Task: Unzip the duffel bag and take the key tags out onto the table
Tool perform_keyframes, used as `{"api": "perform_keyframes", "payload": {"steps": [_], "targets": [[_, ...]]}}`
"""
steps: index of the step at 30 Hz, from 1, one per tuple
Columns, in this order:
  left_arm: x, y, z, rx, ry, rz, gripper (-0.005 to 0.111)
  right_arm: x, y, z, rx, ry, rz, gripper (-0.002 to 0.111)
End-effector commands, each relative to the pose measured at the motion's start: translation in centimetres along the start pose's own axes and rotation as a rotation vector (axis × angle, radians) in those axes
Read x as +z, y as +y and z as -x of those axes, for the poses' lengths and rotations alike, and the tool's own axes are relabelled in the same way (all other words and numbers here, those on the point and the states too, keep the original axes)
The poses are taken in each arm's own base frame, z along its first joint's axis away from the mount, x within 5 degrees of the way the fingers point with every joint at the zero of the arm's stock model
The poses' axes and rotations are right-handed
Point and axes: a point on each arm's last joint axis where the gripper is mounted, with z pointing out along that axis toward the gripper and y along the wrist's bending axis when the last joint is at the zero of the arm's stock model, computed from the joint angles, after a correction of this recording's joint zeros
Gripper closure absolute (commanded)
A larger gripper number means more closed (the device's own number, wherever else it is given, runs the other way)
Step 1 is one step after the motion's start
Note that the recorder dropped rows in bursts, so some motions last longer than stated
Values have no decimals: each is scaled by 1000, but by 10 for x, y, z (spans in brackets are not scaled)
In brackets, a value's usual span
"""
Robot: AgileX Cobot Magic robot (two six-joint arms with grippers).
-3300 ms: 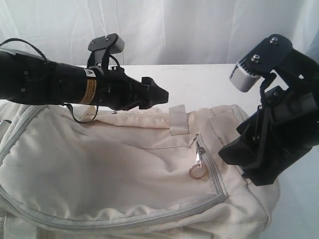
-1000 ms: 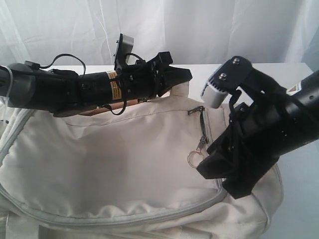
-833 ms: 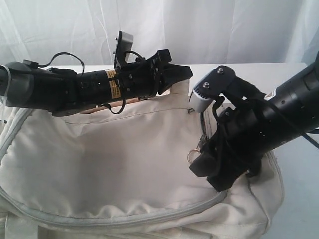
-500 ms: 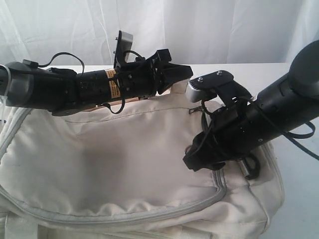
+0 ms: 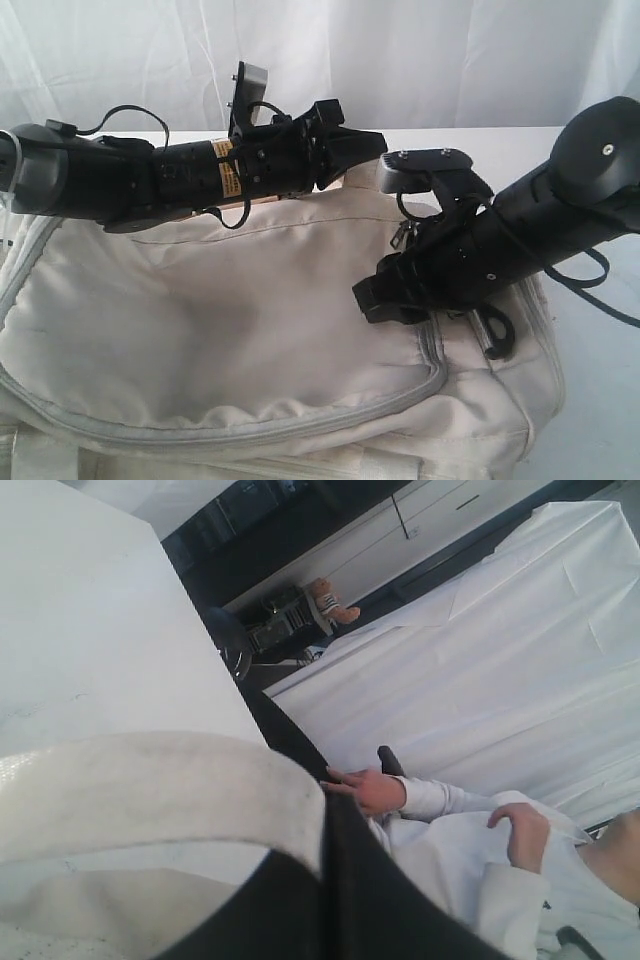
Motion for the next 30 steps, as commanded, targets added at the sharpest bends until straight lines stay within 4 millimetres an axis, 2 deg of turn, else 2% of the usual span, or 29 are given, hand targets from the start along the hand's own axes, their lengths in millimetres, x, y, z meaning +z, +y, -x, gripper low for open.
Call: {"api": "perform_keyframes", "payload": {"steps": [1, 10, 19, 25, 30], "targets": [[-2, -27, 6, 25, -15, -147, 107, 1, -4, 4, 4, -47, -32, 68], [-2, -27, 6, 37, -15, -146, 107, 1, -5, 7, -65, -81, -56, 71], [-2, -27, 6, 40, -14, -146, 107, 1, -3, 4, -126, -42, -40, 107], [-2, -27, 5, 44, -12, -146, 107, -9, 4, -9, -316, 91, 24, 108], [-2, -27, 5, 48, -6, -145, 107, -32, 10, -9, -400, 50, -2, 108]]}}
